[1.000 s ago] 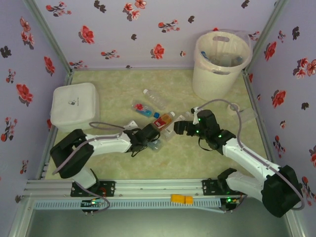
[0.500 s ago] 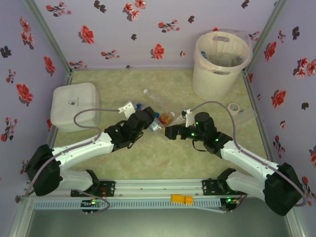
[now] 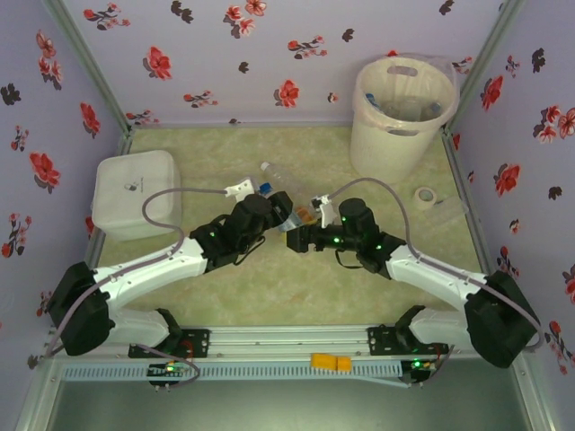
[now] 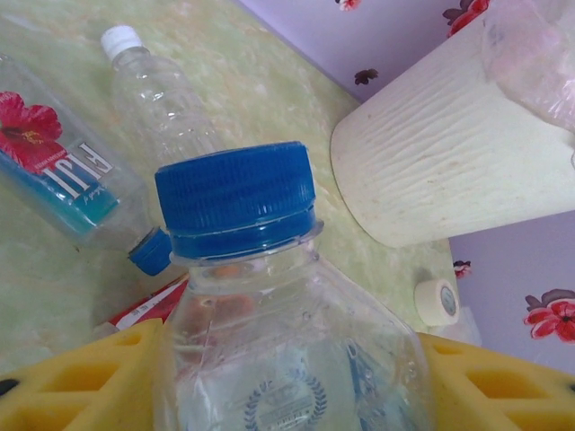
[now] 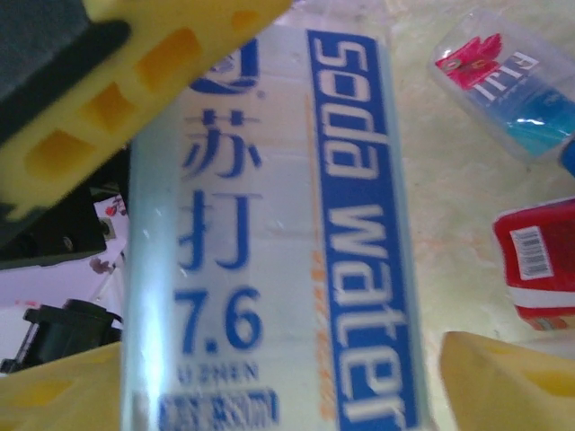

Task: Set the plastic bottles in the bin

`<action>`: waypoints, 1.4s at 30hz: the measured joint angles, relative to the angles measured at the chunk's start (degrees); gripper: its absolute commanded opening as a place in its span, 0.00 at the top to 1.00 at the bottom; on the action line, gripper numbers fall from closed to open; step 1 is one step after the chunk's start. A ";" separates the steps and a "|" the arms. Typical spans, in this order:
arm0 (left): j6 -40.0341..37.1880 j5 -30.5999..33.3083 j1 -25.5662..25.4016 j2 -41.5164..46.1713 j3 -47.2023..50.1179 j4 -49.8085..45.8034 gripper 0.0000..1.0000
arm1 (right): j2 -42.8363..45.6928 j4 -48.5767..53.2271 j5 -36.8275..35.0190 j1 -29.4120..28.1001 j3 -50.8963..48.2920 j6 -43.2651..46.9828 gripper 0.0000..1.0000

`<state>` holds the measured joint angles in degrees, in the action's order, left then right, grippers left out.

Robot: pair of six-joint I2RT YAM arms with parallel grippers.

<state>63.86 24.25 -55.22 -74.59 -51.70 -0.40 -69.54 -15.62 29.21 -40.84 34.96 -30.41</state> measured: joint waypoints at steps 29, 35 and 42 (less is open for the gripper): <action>-7.65 -1.81 20.37 27.08 15.54 -0.63 0.00 | 2.43 30.75 -12.85 12.37 20.79 11.63 0.63; -1.97 -2.51 21.18 31.28 27.36 -2.64 0.00 | 0.31 37.64 -19.45 19.54 38.18 15.98 0.63; 1.66 -8.55 21.18 26.99 30.82 -0.63 0.00 | -12.00 38.53 -27.80 28.06 55.65 16.94 0.62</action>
<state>65.52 15.70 -34.04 -47.59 -20.88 -1.04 -81.54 22.92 1.41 -12.78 90.61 -13.47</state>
